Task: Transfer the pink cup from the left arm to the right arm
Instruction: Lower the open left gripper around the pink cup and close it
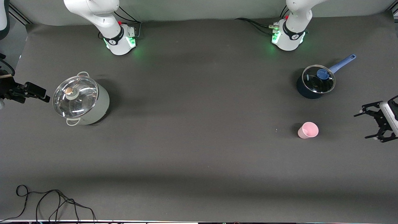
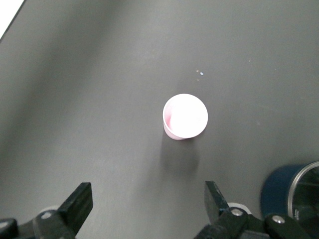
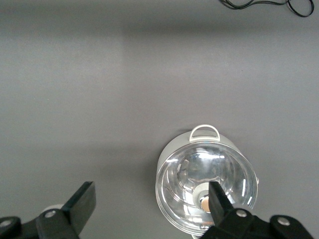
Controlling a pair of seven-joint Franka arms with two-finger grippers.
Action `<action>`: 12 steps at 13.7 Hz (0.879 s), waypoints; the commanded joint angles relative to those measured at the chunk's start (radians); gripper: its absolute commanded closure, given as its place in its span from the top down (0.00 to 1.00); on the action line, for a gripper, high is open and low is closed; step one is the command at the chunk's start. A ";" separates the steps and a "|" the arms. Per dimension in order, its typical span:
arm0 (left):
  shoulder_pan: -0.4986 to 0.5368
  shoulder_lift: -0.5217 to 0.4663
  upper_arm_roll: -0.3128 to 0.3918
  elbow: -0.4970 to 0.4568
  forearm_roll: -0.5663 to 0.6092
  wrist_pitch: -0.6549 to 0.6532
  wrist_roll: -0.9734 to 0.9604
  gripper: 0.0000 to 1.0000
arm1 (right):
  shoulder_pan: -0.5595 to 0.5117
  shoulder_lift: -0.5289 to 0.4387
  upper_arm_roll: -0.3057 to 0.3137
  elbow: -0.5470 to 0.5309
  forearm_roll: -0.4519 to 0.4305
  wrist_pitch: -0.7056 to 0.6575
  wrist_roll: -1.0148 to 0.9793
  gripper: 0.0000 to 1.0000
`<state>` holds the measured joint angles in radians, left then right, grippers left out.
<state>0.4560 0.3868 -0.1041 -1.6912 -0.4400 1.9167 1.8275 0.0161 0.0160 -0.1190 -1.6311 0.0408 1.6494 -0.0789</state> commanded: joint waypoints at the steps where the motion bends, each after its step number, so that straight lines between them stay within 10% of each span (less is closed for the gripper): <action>1: 0.061 0.119 -0.009 0.027 -0.155 -0.027 0.230 1.00 | 0.005 -0.010 -0.005 0.007 -0.010 -0.013 -0.010 1.00; 12: 0.145 0.501 -0.019 0.028 -0.565 -0.159 0.794 0.99 | 0.005 -0.010 -0.005 0.007 -0.009 -0.013 -0.010 1.00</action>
<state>0.5966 0.8411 -0.1163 -1.6885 -0.9583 1.7939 2.5603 0.0161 0.0159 -0.1192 -1.6302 0.0408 1.6489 -0.0789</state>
